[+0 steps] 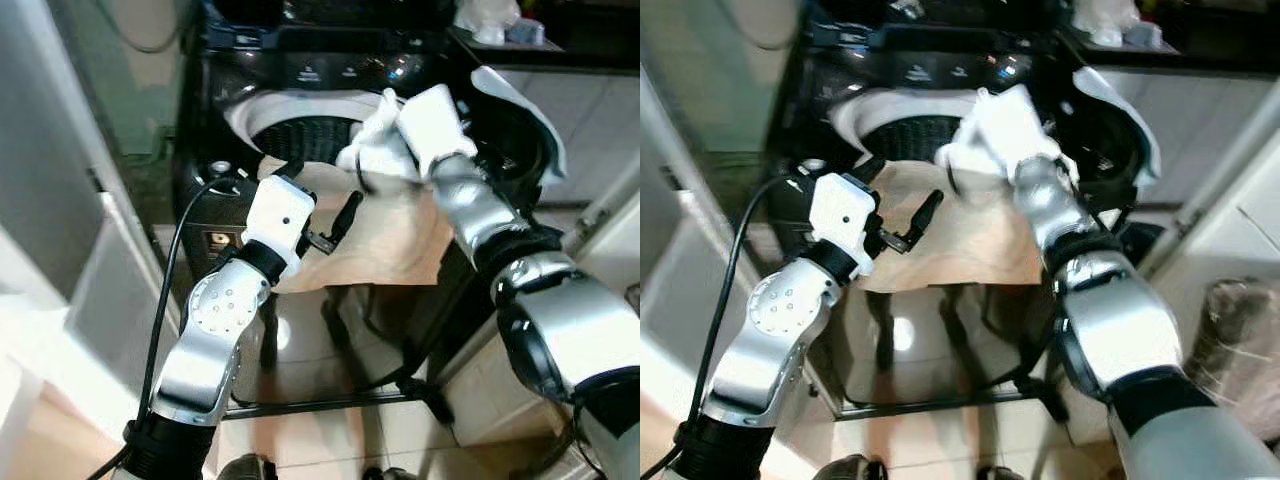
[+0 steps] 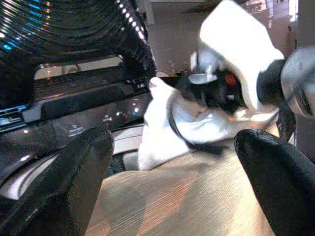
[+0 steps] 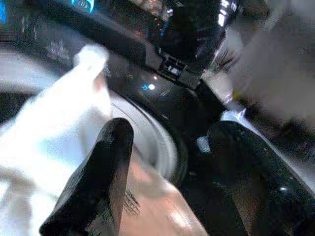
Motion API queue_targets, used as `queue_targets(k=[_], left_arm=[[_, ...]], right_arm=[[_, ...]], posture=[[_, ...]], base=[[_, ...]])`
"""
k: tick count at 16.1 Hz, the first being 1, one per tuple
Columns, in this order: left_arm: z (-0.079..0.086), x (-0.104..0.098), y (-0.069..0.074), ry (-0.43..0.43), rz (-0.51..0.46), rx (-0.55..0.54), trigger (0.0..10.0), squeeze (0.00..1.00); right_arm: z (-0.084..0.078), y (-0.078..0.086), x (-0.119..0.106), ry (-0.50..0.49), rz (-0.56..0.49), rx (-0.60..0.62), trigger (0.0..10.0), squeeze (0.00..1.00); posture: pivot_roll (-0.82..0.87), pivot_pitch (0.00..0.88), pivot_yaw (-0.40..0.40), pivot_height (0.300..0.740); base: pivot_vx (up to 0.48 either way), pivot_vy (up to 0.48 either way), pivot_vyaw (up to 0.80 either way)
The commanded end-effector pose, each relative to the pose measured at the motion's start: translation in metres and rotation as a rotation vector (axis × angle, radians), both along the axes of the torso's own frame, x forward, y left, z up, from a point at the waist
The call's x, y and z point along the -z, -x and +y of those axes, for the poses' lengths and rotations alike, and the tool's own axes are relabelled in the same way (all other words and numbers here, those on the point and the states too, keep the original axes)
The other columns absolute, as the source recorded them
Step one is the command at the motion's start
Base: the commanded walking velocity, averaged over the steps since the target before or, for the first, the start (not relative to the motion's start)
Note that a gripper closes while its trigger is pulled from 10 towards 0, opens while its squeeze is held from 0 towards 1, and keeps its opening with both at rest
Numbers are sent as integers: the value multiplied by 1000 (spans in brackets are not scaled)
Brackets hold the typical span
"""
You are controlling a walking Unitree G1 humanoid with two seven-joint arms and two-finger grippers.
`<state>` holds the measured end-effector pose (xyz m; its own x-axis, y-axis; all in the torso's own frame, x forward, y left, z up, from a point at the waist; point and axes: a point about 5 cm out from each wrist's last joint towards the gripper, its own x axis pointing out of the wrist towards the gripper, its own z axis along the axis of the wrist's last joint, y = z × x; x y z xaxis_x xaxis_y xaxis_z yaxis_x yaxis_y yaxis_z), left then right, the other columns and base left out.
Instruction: Clothes washing
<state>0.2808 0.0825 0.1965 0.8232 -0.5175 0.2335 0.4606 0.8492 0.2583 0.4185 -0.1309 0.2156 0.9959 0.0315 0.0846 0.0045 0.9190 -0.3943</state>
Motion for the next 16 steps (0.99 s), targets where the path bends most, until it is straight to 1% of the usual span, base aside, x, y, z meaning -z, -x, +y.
queue_targets(k=[1,2,3,4,5,6,7,8,9,10,11,12,13,14,15,16], left_arm=[[0,-3,-1,-4,-7,-11,10000,0],[-1,-2,-2,-17,-7,-11,10000,0],[0,-2,-3,-15,-5,-14,10000,0],[-1,-2,-4,-14,-6,-12,10000,0],[-2,-2,-4,-11,-6,-7,10000,0],[-2,-1,-5,-10,-5,-3,10000,0],[-2,-1,-5,-9,-5,1,10000,0],[-2,-2,-5,-10,-6,4,10000,0],[-3,-2,-5,-10,-7,10,10000,0],[-3,-2,-6,-11,-8,11,10000,0],[-4,-1,-7,-11,-10,12,10000,0],[-4,-1,-7,-10,-12,15,10000,0],[-4,0,-6,-14,-15,17,10000,0],[-1,-1,-6,-14,-19,5,10000,0],[-1,-3,-7,-11,-25,0,10000,0],[-1,-4,-9,-13,-28,1,10000,0]], right_arm=[[3,0,-5,-133,-26,-42,10000,0],[3,4,2,-223,-31,-83,10000,0],[-2,8,6,-255,-67,-91,10000,0],[-5,10,7,-268,-86,-106,10000,0],[-9,18,6,-270,-141,-180,10000,0],[-15,34,8,-271,-120,-355,10000,0],[-27,49,7,-294,-37,-519,10000,0],[-37,53,3,-298,-14,-563,10000,0],[-52,62,1,-257,34,-636,10000,0],[-67,70,10,-150,116,-650,10000,0],[-75,68,20,-148,177,-591,10000,0],[-76,66,30,-159,225,-560,10000,0],[-70,66,47,-124,301,-550,10000,0],[-61,65,62,-93,355,-549,10000,0],[-51,55,75,-1,383,-501,10000,0],[-45,48,82,95,397,-442,10000,0]], posture=[[133,27,-53,740],[113,29,-45,740],[97,29,-38,740],[84,28,-34,740],[72,26,-29,740],[62,25,-23,740],[49,21,-14,740],[45,19,-11,740],[40,15,-9,740],[37,10,-8,740],[39,7,-10,740],[41,5,-11,740],[54,1,-15,740],[63,0,-16,740],[69,0,-10,740],[71,0,-10,740]], base=[[0,0,0],[0,0,0],[0,0,0],[0,0,0],[0,0,0],[0,0,0],[0,0,0],[0,0,0],[0,0,0],[0,0,0],[0,0,0],[0,0,0],[0,0,0],[0,0,0],[0,0,0],[0,0,0]])
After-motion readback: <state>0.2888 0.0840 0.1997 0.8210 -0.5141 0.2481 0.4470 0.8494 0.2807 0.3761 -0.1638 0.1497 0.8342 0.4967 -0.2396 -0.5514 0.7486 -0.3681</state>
